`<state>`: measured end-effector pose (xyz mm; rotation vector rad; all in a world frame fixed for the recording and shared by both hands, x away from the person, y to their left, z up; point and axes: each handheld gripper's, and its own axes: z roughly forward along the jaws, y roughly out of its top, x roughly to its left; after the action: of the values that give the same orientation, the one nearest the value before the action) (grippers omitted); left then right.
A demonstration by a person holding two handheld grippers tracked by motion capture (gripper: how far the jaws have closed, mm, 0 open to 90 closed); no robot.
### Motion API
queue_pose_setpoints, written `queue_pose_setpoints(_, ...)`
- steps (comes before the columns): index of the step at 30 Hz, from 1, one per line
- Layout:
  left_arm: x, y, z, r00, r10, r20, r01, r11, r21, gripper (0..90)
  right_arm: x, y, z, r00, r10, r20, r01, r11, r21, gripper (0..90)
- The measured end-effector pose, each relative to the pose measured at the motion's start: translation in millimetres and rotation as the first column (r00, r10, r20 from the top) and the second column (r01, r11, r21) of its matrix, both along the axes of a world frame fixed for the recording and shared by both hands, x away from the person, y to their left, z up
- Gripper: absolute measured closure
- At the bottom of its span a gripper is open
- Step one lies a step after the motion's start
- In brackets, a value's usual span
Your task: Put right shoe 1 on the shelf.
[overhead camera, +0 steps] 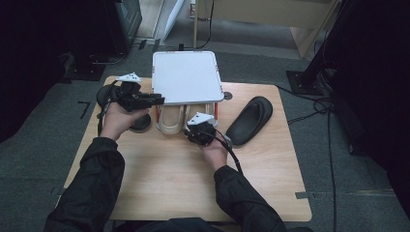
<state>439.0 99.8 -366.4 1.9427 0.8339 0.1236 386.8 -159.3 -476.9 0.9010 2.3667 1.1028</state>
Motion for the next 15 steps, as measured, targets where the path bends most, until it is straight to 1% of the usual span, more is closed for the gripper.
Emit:
queue_pose_setpoints(1,0.0,-0.1,-0.1,1.0000,0.000,0.000,0.000,1.0000,-0.001,71.2,0.3,-1.7,-0.1,0.9998,-0.013,-0.012,0.013,1.000,0.007,70.3)
queue_pose_setpoints(4,0.0,0.3,0.0,1.0000,0.001,-0.003,-0.001,1.0000,-0.001,71.2,3.3,-7.6,-1.9,0.9990,-0.034,-0.028,0.035,0.999,0.041,70.3)
queue_pose_setpoints(6,0.1,0.5,-0.1,1.0000,0.001,-0.002,-0.001,1.0000,-0.002,71.2,4.3,-9.4,-1.8,0.9986,-0.050,-0.019,0.050,0.998,0.030,70.6)
queue_pose_setpoints(8,0.2,0.2,-0.2,1.0000,-0.001,-0.002,0.001,1.0000,-0.003,71.2,5.0,-12.9,-1.6,0.9977,-0.062,-0.029,0.063,0.997,0.038,70.1)
queue_pose_setpoints(10,0.3,0.4,-0.3,1.0000,-0.001,-0.002,0.001,1.0000,-0.004,71.2,6.3,-16.7,-2.3,0.9974,-0.070,-0.016,0.070,0.997,0.032,67.7)
queue_pose_setpoints(12,0.3,0.6,-0.3,1.0000,0.001,-0.003,-0.001,1.0000,-0.005,71.3,9.0,-20.2,-3.7,0.9964,-0.083,-0.017,0.084,0.996,0.029,65.1)
queue_pose_setpoints(13,0.3,0.6,-0.3,1.0000,0.001,-0.002,-0.001,1.0000,-0.004,71.3,10.7,-22.1,-4.8,0.9958,-0.088,-0.027,0.089,0.995,0.040,64.5)
queue_pose_setpoints(14,0.3,0.5,-0.3,1.0000,0.000,-0.002,0.000,1.0000,-0.004,71.3,11.0,-23.4,-5.0,0.9948,-0.093,-0.041,0.095,0.994,0.061,64.1)
queue_pose_setpoints(15,0.3,0.4,-0.4,1.0000,0.000,-0.001,0.000,1.0000,-0.004,71.3,11.1,-24.5,-4.6,0.9946,-0.093,-0.044,0.096,0.993,0.069,63.9)
